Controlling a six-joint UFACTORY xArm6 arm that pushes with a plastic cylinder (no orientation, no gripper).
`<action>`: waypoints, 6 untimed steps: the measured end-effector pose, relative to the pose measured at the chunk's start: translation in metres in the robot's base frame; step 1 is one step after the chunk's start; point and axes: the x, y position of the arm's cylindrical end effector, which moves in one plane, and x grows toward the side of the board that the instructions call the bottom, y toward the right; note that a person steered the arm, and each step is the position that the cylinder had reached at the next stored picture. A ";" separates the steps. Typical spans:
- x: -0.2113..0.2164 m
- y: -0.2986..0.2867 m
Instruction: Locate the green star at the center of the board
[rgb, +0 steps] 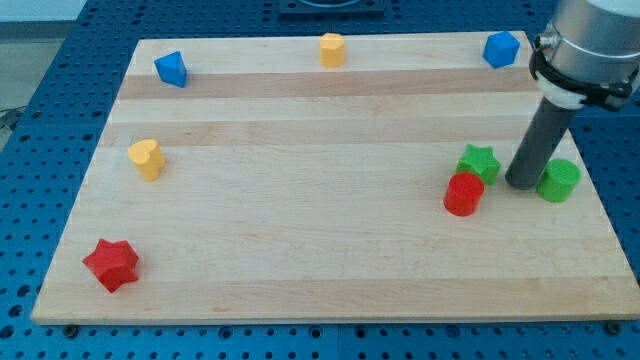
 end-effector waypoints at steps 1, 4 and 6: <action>-0.009 -0.023; -0.021 -0.128; -0.021 -0.167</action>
